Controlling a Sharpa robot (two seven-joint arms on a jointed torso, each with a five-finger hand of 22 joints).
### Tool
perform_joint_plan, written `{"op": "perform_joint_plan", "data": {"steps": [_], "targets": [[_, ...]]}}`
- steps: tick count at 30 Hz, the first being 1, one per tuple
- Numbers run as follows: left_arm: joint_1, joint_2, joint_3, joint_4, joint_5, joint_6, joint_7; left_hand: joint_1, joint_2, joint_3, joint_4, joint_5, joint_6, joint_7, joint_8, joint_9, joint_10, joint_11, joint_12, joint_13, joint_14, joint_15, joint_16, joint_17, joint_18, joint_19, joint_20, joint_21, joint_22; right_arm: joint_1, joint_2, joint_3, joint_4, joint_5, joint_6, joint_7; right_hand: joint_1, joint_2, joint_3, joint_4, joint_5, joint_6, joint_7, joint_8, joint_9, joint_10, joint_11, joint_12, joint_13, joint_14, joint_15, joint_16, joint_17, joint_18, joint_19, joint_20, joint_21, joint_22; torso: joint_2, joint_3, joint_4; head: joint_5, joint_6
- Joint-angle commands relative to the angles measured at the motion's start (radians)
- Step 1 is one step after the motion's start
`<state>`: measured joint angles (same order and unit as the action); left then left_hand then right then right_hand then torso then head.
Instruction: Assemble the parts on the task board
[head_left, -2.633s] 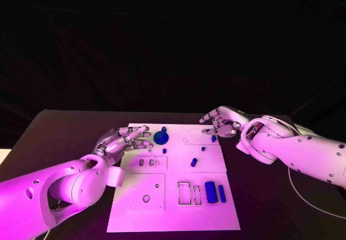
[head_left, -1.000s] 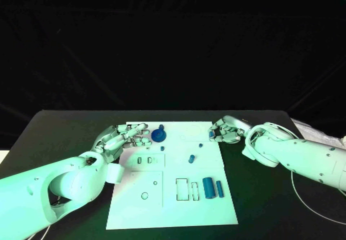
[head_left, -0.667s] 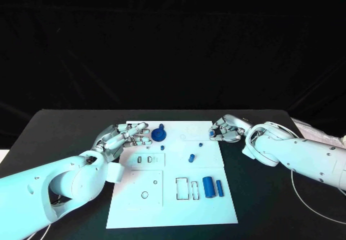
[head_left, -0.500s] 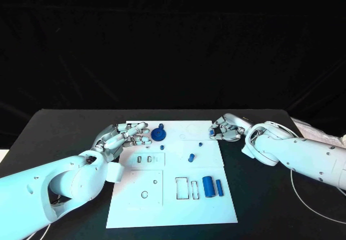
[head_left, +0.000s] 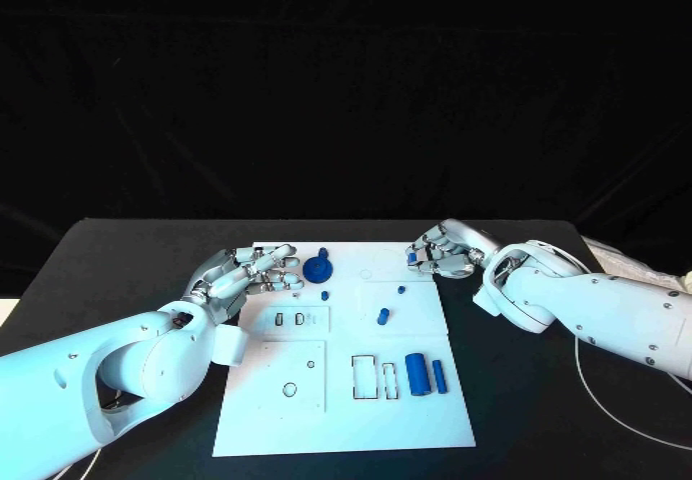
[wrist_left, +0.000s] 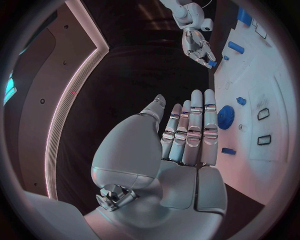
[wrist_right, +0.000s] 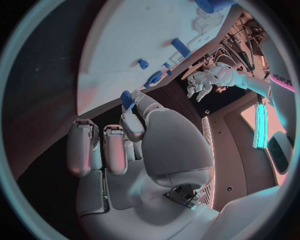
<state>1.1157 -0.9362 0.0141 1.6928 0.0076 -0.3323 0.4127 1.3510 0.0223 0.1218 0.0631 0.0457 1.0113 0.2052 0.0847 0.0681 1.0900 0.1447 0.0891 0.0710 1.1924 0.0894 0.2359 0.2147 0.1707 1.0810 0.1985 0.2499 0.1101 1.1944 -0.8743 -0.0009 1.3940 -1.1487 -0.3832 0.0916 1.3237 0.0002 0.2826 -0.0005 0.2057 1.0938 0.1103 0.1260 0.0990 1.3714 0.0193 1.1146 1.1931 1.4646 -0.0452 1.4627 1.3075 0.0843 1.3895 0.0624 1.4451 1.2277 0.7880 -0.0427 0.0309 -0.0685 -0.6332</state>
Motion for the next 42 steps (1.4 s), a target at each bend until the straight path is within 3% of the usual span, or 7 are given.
{"op": "perform_joint_plan", "data": {"steps": [1, 6, 11, 20, 23, 29, 42], "targets": [[0.000, 0.000, 0.000, 0.003, -0.001, 0.015, 0.018, 0.003, 0.009, 0.004, -0.001, 0.003, 0.004, 0.001, -0.002, -0.001, 0.008, 0.002, -0.004, -0.001, -0.006, -0.001, -0.004, 0.001, 0.010, 0.002, -0.004, -0.006, -0.001, 0.009, -0.002, 0.001, 0.054, 0.056, -0.010, -0.093, -0.009, 0.014, 0.006, 0.001, 0.005, 0.006, -0.006, -0.001, 0.012, -0.005, -0.001, -0.007, -0.003, 0.067, -0.006, -0.004, 0.049, -0.014, 0.000, -0.004, 0.001, 0.000, -0.002, -0.0034, 0.0039, 0.002, 0.001], [0.000, -0.002, 0.000, -0.002, 0.001, 0.013, 0.023, 0.003, 0.009, 0.004, -0.001, 0.003, 0.004, 0.001, -0.002, -0.001, 0.008, 0.002, -0.004, -0.001, -0.006, -0.001, -0.004, 0.001, 0.010, 0.002, -0.004, -0.006, -0.001, 0.015, 0.025, 0.001, 0.121, 0.003, 0.008, -0.142, -0.019, 0.016, 0.011, 0.004, -0.001, 0.004, -0.005, -0.004, 0.012, -0.014, 0.000, -0.033, -0.022, 0.065, -0.005, -0.010, 0.039, -0.013, -0.001, -0.004, -0.001, -0.004, -0.007, -0.0128, 0.0117, 0.011, -0.006], [0.000, -0.005, 0.000, -0.010, 0.011, 0.005, 0.041, 0.004, 0.010, 0.006, -0.003, 0.003, 0.004, 0.002, -0.003, -0.002, 0.008, 0.002, -0.005, -0.002, -0.004, -0.001, -0.004, 0.002, 0.010, 0.003, -0.004, -0.006, -0.001, 0.003, 0.081, 0.001, 0.163, -0.062, 0.035, -0.175, -0.030, 0.015, 0.016, 0.006, -0.023, 0.002, -0.005, -0.006, 0.012, -0.028, 0.000, -0.070, -0.050, 0.063, -0.005, -0.015, 0.031, -0.012, -0.002, -0.003, -0.004, -0.009, -0.010, -0.0227, 0.0203, 0.025, -0.018], [0.001, -0.015, 0.001, -0.025, 0.043, -0.004, 0.050, 0.004, 0.010, 0.007, -0.003, 0.003, 0.004, 0.002, -0.004, -0.002, 0.008, 0.002, -0.005, -0.002, -0.004, -0.001, -0.004, 0.002, 0.010, 0.003, -0.004, -0.006, -0.001, -0.024, 0.204, -0.013, 0.151, -0.205, 0.064, -0.242, -0.032, 0.012, 0.023, 0.000, -0.013, 0.003, -0.005, -0.008, 0.013, -0.028, 0.000, -0.078, -0.055, 0.063, -0.006, -0.015, 0.032, -0.010, -0.005, -0.004, -0.007, -0.017, -0.014, -0.0343, 0.0264, 0.040, -0.030], [0.001, -0.015, 0.001, -0.028, 0.046, -0.004, 0.049, 0.004, 0.010, 0.007, -0.003, 0.003, 0.004, 0.002, -0.004, -0.002, 0.008, 0.002, -0.005, -0.002, -0.004, -0.001, -0.004, 0.002, 0.010, 0.003, -0.004, -0.006, -0.001, -0.034, 0.234, -0.016, 0.141, -0.247, 0.058, -0.264, -0.035, 0.011, 0.024, 0.001, -0.013, 0.003, -0.005, -0.008, 0.013, -0.026, 0.000, -0.076, -0.054, 0.063, -0.006, -0.016, 0.031, -0.011, -0.004, -0.004, -0.007, -0.016, -0.014, -0.0362, 0.0295, 0.047, -0.035], [0.001, -0.013, 0.001, -0.030, 0.047, -0.005, 0.045, 0.004, 0.010, 0.007, -0.004, 0.003, 0.004, 0.002, -0.004, -0.002, 0.008, 0.003, -0.006, -0.002, -0.003, -0.002, -0.004, 0.003, 0.010, 0.003, -0.005, -0.006, -0.001, -0.052, 0.275, -0.019, 0.126, -0.294, 0.050, -0.297, -0.043, 0.009, 0.024, 0.004, -0.015, 0.005, -0.005, -0.008, 0.014, -0.024, 0.000, -0.079, -0.056, 0.063, -0.006, -0.017, 0.030, -0.011, -0.004, -0.004, -0.008, -0.017, -0.014, -0.0352, 0.0269, 0.069, -0.046], [0.001, -0.012, 0.001, -0.028, 0.048, -0.004, 0.041, 0.004, 0.009, 0.007, -0.004, 0.003, 0.004, 0.003, -0.004, -0.002, 0.008, 0.003, -0.006, -0.002, -0.003, -0.002, -0.004, 0.003, 0.010, 0.004, -0.005, -0.006, -0.001, -0.073, 0.299, -0.021, 0.114, -0.339, 0.055, -0.330, -0.044, 0.009, 0.026, 0.003, -0.019, 0.005, -0.006, -0.008, 0.014, -0.024, -0.001, -0.081, -0.057, 0.063, -0.006, -0.017, 0.030, -0.011, -0.004, -0.004, -0.008, -0.017, -0.014, -0.0334, 0.0255, 0.079, -0.056]]}}
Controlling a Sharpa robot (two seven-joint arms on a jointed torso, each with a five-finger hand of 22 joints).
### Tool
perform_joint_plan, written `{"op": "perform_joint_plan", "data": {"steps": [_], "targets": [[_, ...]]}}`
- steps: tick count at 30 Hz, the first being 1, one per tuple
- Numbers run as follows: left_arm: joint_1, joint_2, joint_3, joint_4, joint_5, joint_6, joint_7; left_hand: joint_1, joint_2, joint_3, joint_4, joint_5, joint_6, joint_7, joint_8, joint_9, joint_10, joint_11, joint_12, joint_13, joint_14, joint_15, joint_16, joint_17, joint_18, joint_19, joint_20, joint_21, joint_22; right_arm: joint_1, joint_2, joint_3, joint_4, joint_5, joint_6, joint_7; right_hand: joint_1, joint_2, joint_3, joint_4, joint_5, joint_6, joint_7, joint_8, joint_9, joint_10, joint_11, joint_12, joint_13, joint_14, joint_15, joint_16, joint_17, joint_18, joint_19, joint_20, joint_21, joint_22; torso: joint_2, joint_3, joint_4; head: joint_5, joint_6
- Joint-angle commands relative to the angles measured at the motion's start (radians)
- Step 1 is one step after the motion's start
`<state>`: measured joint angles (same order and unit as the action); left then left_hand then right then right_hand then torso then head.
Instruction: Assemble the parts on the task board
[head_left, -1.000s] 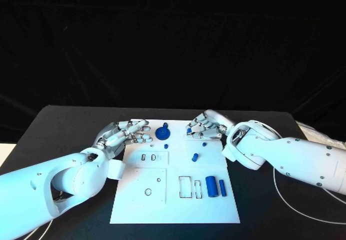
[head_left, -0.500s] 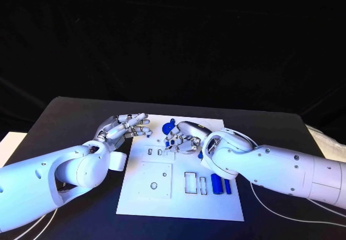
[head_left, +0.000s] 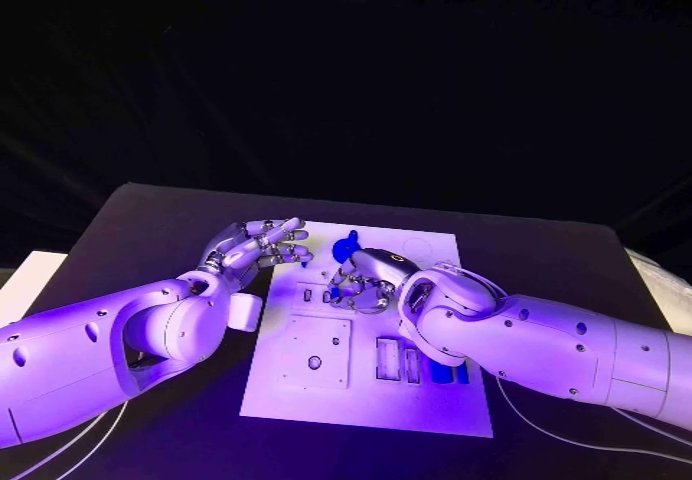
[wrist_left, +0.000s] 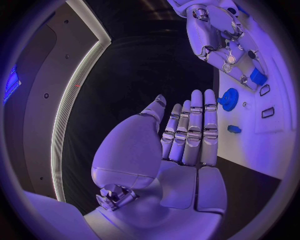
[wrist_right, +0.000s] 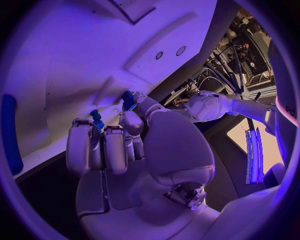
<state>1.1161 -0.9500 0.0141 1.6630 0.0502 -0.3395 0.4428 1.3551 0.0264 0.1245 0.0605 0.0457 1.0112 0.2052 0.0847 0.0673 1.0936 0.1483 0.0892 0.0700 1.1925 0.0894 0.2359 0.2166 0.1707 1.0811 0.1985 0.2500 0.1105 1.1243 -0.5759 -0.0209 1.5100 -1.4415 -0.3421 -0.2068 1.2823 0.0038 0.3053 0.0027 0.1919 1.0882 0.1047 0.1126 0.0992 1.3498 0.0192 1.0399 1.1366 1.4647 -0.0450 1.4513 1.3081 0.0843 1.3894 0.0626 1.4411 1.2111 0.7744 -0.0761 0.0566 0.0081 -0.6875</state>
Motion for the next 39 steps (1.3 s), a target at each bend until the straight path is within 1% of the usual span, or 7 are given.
{"op": "perform_joint_plan", "data": {"steps": [1, 8, 13, 15, 22, 30, 39], "targets": [[0.001, 0.002, 0.001, 0.002, 0.005, 0.003, 0.011, 0.000, 0.005, 0.005, -0.001, 0.003, 0.004, 0.003, -0.004, -0.001, 0.005, -0.001, -0.006, -0.001, -0.003, -0.002, -0.004, 0.001, 0.010, 0.004, -0.005, -0.006, -0.002, -0.003, 0.001, -0.001, -0.002, -0.048, 0.016, -0.032, -0.003, 0.005, 0.003, 0.000, -0.005, 0.011, 0.000, 0.005, 0.014, -0.002, -0.001, -0.006, -0.001, 0.063, -0.006, -0.005, 0.029, -0.011, -0.003, -0.004, -0.004, 0.000, 0.000, 0.0005, -0.0002, 0.004, -0.002], [0.001, 0.003, 0.001, 0.001, 0.005, 0.005, 0.009, -0.001, 0.005, 0.005, -0.002, 0.003, 0.004, 0.003, -0.005, -0.001, 0.005, 0.000, -0.007, -0.001, -0.002, -0.002, -0.004, 0.002, 0.010, 0.004, -0.005, -0.006, -0.002, -0.005, -0.001, -0.001, 0.000, -0.067, 0.018, -0.046, -0.003, 0.005, 0.004, -0.001, -0.006, 0.011, -0.001, 0.005, 0.014, -0.002, -0.001, -0.005, 0.000, 0.063, -0.006, -0.005, 0.030, -0.011, -0.003, -0.004, -0.004, 0.000, -0.001, 0.0003, -0.0003, 0.003, -0.007], [0.001, 0.003, 0.001, 0.001, 0.005, 0.006, 0.008, -0.001, 0.005, 0.005, -0.002, 0.003, 0.004, 0.004, -0.005, -0.001, 0.005, 0.000, -0.007, -0.002, -0.002, -0.001, -0.004, 0.002, 0.010, 0.004, -0.005, -0.006, -0.002, -0.005, -0.001, -0.001, 0.001, -0.083, 0.033, -0.062, -0.007, -0.003, 0.003, -0.002, -0.010, 0.010, 0.000, 0.003, 0.014, -0.005, 0.000, -0.014, -0.007, 0.063, -0.007, -0.007, 0.027, -0.011, -0.003, -0.005, -0.005, -0.001, 0.000, -0.0001, -0.0002, 0.002, -0.005], [0.001, 0.003, 0.001, 0.002, 0.005, 0.007, 0.007, -0.001, 0.005, 0.005, -0.002, 0.003, 0.004, 0.004, -0.005, -0.001, 0.005, 0.000, -0.007, -0.002, -0.002, -0.001, -0.004, 0.002, 0.010, 0.004, -0.005, -0.006, -0.002, -0.006, 0.000, -0.001, 0.000, -0.089, 0.048, -0.068, -0.021, -0.015, -0.002, 0.001, -0.012, 0.005, 0.003, -0.001, 0.013, -0.018, 0.002, -0.045, -0.030, 0.063, -0.005, -0.008, 0.026, -0.010, -0.004, -0.004, -0.007, -0.005, 0.000, -0.0006, 0.0006, 0.004, -0.005], [0.001, 0.004, 0.001, -0.002, 0.005, 0.007, 0.004, -0.004, 0.006, 0.006, -0.001, 0.003, 0.003, 0.005, -0.007, -0.002, 0.004, 0.001, -0.009, -0.002, -0.001, -0.001, -0.005, 0.003, 0.010, 0.005, -0.004, -0.007, -0.002, -0.007, 0.003, -0.001, -0.003, -0.098, 0.074, -0.077, -0.039, -0.036, -0.009, 0.007, -0.010, -0.004, 0.007, -0.009, 0.010, -0.035, 0.005, -0.085, -0.060, 0.062, -0.002, -0.010, 0.025, -0.009, -0.008, -0.002, -0.012, -0.012, 0.000, 0.0002, 0.0003, 0.003, -0.008], [0.001, 0.005, 0.001, -0.006, 0.005, 0.006, 0.001, -0.006, 0.006, 0.006, 0.000, 0.002, 0.003, 0.006, -0.008, -0.002, 0.003, 0.001, -0.010, -0.002, 0.000, -0.001, -0.005, 0.004, 0.010, 0.006, -0.004, -0.007, -0.002, -0.009, 0.001, -0.001, 0.000, -0.114, 0.068, -0.101, -0.063, -0.075, -0.030, 0.015, 0.022, -0.021, 0.015, -0.022, 0.004, -0.049, 0.012, -0.116, -0.084, 0.061, 0.003, -0.013, 0.022, -0.008, -0.010, 0.003, -0.017, -0.020, 0.000, -0.0003, 0.0002, 0.001, -0.012], [0.001, 0.005, 0.001, -0.008, 0.006, 0.007, -0.002, -0.006, 0.006, 0.006, 0.000, 0.002, 0.003, 0.006, -0.008, -0.002, 0.003, 0.001, -0.010, -0.002, 0.000, -0.001, -0.005, 0.004, 0.010, 0.006, -0.004, -0.007, -0.002, -0.010, -0.001, -0.001, 0.001, -0.123, 0.058, -0.113, -0.070, -0.088, -0.040, 0.018, 0.027, -0.025, 0.016, -0.025, 0.003, -0.055, 0.013, -0.131, -0.097, 0.060, 0.004, -0.016, 0.018, -0.007, -0.012, 0.004, -0.020, -0.024, 0.000, 0.0000, 0.0001, 0.000, -0.013]]}}
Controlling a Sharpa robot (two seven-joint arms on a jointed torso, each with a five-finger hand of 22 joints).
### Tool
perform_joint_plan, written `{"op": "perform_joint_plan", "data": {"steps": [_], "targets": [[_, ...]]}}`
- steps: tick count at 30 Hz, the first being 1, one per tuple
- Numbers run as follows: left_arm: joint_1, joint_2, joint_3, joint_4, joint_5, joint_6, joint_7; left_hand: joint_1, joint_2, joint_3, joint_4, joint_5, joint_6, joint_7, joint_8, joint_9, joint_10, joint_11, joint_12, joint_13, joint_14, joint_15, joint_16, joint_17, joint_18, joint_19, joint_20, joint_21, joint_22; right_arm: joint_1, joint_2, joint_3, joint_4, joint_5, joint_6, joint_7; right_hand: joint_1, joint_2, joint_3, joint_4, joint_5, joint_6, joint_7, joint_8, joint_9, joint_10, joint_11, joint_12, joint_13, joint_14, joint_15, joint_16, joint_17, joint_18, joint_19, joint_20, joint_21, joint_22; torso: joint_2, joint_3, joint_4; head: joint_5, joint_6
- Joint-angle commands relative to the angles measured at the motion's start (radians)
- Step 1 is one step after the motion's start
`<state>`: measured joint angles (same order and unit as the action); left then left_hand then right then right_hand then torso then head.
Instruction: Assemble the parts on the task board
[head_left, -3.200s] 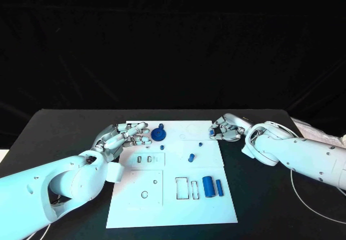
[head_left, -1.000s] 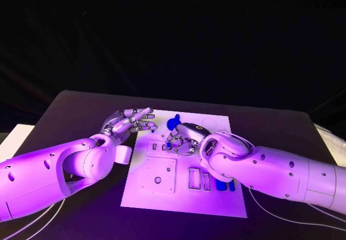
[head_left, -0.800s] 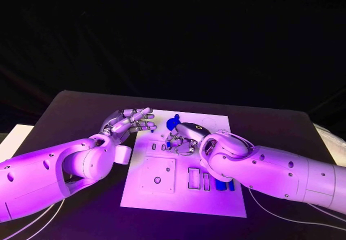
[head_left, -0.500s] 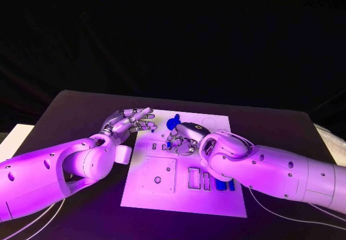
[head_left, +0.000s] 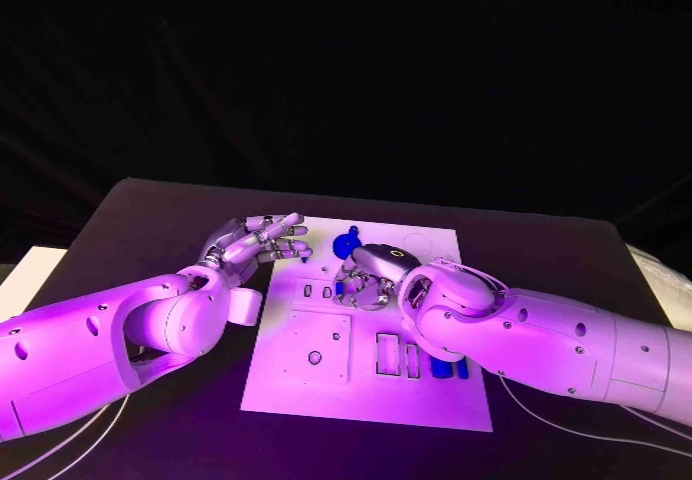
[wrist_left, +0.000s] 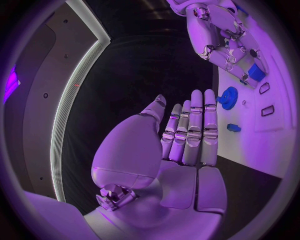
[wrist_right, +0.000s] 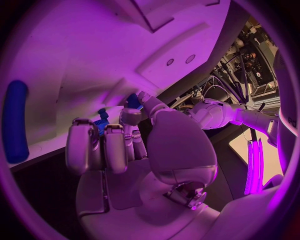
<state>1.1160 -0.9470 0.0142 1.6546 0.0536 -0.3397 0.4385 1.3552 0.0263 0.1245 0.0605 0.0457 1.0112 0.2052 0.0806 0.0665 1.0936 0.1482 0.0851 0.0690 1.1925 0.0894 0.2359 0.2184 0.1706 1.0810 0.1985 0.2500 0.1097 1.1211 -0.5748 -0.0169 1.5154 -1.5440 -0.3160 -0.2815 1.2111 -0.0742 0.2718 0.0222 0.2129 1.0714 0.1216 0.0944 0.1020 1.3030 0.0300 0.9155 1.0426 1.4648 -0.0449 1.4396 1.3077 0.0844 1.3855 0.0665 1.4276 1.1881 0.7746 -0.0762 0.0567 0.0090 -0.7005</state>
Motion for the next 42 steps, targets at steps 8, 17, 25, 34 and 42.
{"op": "perform_joint_plan", "data": {"steps": [8, 17, 25, 34, 42], "targets": [[0.001, 0.003, 0.000, -0.001, 0.003, 0.009, 0.000, -0.006, 0.006, 0.006, 0.000, 0.002, 0.003, 0.006, -0.003, -0.001, 0.003, 0.001, -0.006, -0.001, 0.000, -0.001, -0.005, 0.002, 0.010, 0.006, -0.004, -0.007, -0.001, -0.007, -0.003, -0.005, -0.002, -0.021, 0.020, -0.035, -0.006, -0.022, -0.018, 0.003, 0.006, -0.010, 0.000, -0.009, -0.001, -0.012, 0.003, -0.016, -0.011, 0.060, 0.005, -0.006, 0.018, -0.007, -0.009, 0.001, -0.009, -0.004, 0.001, -0.0001, 0.0001, -0.003, -0.001], [0.001, 0.005, 0.000, -0.003, 0.004, 0.015, -0.002, -0.008, 0.006, 0.006, 0.000, 0.002, 0.002, 0.006, -0.005, -0.001, 0.003, 0.002, -0.008, -0.001, 0.000, 0.000, -0.005, 0.002, 0.010, 0.006, -0.004, -0.007, -0.001, -0.007, -0.004, -0.005, 0.005, -0.024, -0.029, -0.045, -0.048, -0.064, -0.090, 0.036, 0.031, -0.023, -0.001, -0.016, -0.006, -0.010, 0.004, -0.018, -0.017, 0.059, 0.006, -0.009, 0.017, -0.006, -0.008, 0.002, -0.014, -0.008, 0.000, -0.0003, -0.0001, -0.005, -0.002], [0.000, 0.009, 0.000, -0.010, -0.020, 0.011, -0.017, -0.019, 0.004, 0.009, -0.001, 0.001, 0.014, -0.012, -0.005, 0.001, 0.059, -0.019, 0.012, 0.009, 0.113, -0.037, 0.057, 0.046, 0.011, 0.084, -0.031, 0.037, 0.020, -0.011, -0.018, -0.005, 0.033, -0.026, -0.139, -0.007, -0.044, -0.066, -0.145, 0.060, 0.040, -0.039, 0.003, -0.020, -0.013, -0.021, 0.008, -0.028, -0.028, 0.060, 0.010, -0.008, 0.022, -0.007, -0.006, 0.005, -0.014, -0.006, 0.000, 0.0009, 0.0007, -0.013, -0.003], [0.001, 0.014, 0.000, -0.016, -0.131, 0.035, -0.107, -0.041, -0.030, 0.024, -0.009, 0.023, 0.049, -0.072, 0.000, 0.007, 0.246, -0.091, 0.133, 0.108, 0.341, -0.121, 0.917, 0.861, -0.007, 0.332, -0.129, 0.387, 0.277, 0.000, -0.083, 0.007, 0.095, 0.068, -0.197, 0.203, -0.005, -0.039, -0.181, 0.076, 0.012, -0.063, 0.010, -0.025, -0.025, -0.020, 0.014, -0.007, -0.016, 0.060, 0.014, -0.011, 0.019, -0.007, -0.006, 0.009, -0.016, -0.006, -0.005, 0.0031, 0.0013, -0.009, 0.005], [0.009, 0.022, 0.001, -0.029, -0.360, 0.030, -0.424, -0.093, -0.033, -0.010, -0.006, 0.003, 0.104, -0.109, 0.112, 0.068, 0.223, -0.141, 0.666, 0.594, 0.352, -0.143, 1.249, 1.238, -0.066, 0.338, -0.157, 0.858, 0.805, 0.086, -0.209, 0.017, 0.130, 0.436, -0.124, 0.403, 0.055, 0.004, -0.167, 0.060, 0.039, -0.069, 0.012, -0.020, -0.028, -0.040, 0.015, -0.032, -0.036, 0.051, 0.015, -0.034, -0.014, -0.002, -0.022, 0.011, -0.029, -0.033, -0.029, 0.0155, -0.0053, -0.003, 0.000]]}}
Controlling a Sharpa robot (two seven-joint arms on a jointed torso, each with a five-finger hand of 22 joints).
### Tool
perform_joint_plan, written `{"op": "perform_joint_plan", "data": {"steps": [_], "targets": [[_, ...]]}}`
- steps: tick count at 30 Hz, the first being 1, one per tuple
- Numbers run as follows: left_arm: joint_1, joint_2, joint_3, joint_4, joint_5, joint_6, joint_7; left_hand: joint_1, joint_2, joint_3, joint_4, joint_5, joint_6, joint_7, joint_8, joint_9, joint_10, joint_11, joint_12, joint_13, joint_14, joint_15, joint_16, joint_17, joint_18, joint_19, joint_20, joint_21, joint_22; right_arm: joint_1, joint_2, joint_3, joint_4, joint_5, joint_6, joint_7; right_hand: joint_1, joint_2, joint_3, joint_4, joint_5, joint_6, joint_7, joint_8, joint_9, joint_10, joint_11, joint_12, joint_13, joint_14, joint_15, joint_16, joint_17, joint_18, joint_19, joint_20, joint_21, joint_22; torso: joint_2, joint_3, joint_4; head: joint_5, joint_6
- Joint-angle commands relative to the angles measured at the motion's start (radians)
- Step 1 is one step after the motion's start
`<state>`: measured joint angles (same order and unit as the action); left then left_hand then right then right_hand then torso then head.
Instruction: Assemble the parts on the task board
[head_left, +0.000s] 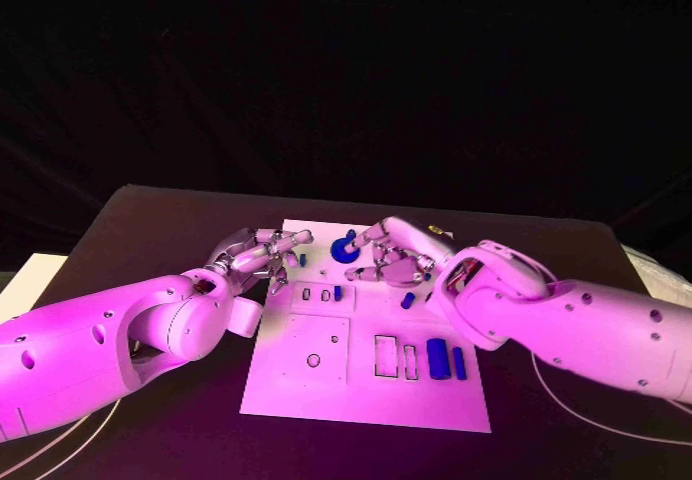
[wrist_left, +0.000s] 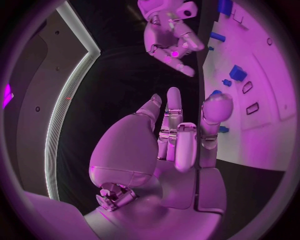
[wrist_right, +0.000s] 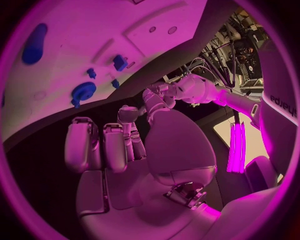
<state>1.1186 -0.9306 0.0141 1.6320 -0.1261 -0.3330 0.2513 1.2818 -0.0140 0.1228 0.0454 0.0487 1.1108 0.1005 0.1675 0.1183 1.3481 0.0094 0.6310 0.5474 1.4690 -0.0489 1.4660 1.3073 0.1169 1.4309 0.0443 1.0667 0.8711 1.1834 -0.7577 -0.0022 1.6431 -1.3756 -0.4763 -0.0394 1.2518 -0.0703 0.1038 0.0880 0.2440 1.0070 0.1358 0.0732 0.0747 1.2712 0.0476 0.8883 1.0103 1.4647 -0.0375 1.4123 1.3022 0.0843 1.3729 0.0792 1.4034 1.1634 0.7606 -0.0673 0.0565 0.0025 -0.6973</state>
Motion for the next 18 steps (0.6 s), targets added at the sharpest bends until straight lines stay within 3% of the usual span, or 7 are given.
{"op": "perform_joint_plan", "data": {"steps": [1, 6, 10, 13, 18], "targets": [[0.010, 0.010, 0.001, -0.011, -0.208, 0.035, -0.285, -0.025, 0.014, -0.013, 0.014, -0.006, -0.009, -0.003, 0.051, 0.036, -0.064, -0.006, 0.203, 0.194, 0.075, -0.011, 0.026, 0.159, -0.016, -0.026, 0.002, 0.070, 0.073, 0.039, -0.042, 0.002, 0.000, 0.323, 0.049, 0.170, 0.019, 0.005, 0.003, -0.008, 0.010, 0.001, -0.002, 0.005, 0.000, -0.009, -0.003, -0.006, -0.005, 0.049, 0.007, -0.013, -0.017, 0.000, -0.014, -0.002, -0.010, -0.017, -0.017, 0.0076, -0.0064, 0.004, -0.004], [0.035, 0.039, 0.001, -0.048, -0.365, 0.102, -0.468, -0.077, 0.018, -0.046, 0.052, 0.000, -0.025, -0.012, 0.102, 0.074, -0.062, 0.002, 0.355, 0.345, 0.088, -0.007, 0.065, 0.211, -0.025, -0.021, 0.003, 0.157, 0.179, 0.079, -0.104, 0.003, -0.006, 0.479, 0.075, 0.192, 0.036, 0.027, 0.016, -0.014, 0.010, 0.028, -0.008, 0.022, 0.004, -0.002, -0.009, 0.001, -0.001, 0.042, 0.004, -0.035, -0.044, 0.008, -0.034, -0.004, -0.031, -0.057, -0.032, 0.0121, -0.0113, 0.006, -0.013], [0.054, 0.071, 0.000, -0.082, -0.506, 0.150, -0.568, -0.101, 0.018, -0.082, 0.083, 0.002, -0.026, -0.028, 0.173, 0.127, -0.036, -0.012, 0.466, 0.455, 0.095, -0.017, 0.085, 0.236, -0.032, -0.016, -0.001, 0.214, 0.249, 0.091, -0.138, 0.001, -0.010, 0.516, 0.077, 0.197, 0.038, 0.028, 0.017, -0.015, 0.010, 0.028, -0.008, 0.022, 0.004, 0.000, -0.009, 0.004, 0.001, 0.041, 0.003, -0.036, -0.046, 0.008, -0.036, -0.005, -0.032, -0.061, -0.042, 0.0222, -0.0183, 0.017, -0.016], [0.067, 0.091, 0.000, -0.099, -0.592, 0.200, -0.632, -0.129, 0.016, -0.111, 0.114, 0.001, -0.035, -0.034, 0.211, 0.162, -0.026, -0.017, 0.505, 0.495, 0.099, -0.020, 0.096, 0.252, -0.036, -0.012, -0.004, 0.241, 0.285, 0.094, -0.152, -0.001, -0.011, 0.521, 0.078, 0.195, 0.038, 0.028, 0.017, -0.015, 0.011, 0.028, -0.008, 0.022, 0.004, -0.001, -0.009, 0.003, 0.001, 0.041, 0.003, -0.037, -0.046, 0.009, -0.036, -0.005, -0.033, -0.062, -0.046, 0.0278, -0.0244, 0.022, -0.018], [0.091, 0.135, 0.000, -0.131, -0.718, 0.280, -0.737, -0.156, 0.018, -0.181, 0.180, 0.001, -0.078, -0.044, 0.293, 0.246, -0.023, -0.024, 0.545, 0.537, 0.102, -0.027, 0.105, 0.263, -0.043, -0.009, -0.010, 0.281, 0.337, 0.096, -0.170, -0.007, -0.015, 0.519, 0.080, 0.186, 0.039, 0.029, 0.018, -0.015, 0.012, 0.027, -0.007, 0.022, 0.004, 0.000, -0.009, 0.003, 0.000, 0.041, 0.003, -0.038, -0.047, 0.009, -0.038, -0.005, -0.035, -0.066, -0.052, 0.0295, -0.0273, 0.022, -0.021]]}}
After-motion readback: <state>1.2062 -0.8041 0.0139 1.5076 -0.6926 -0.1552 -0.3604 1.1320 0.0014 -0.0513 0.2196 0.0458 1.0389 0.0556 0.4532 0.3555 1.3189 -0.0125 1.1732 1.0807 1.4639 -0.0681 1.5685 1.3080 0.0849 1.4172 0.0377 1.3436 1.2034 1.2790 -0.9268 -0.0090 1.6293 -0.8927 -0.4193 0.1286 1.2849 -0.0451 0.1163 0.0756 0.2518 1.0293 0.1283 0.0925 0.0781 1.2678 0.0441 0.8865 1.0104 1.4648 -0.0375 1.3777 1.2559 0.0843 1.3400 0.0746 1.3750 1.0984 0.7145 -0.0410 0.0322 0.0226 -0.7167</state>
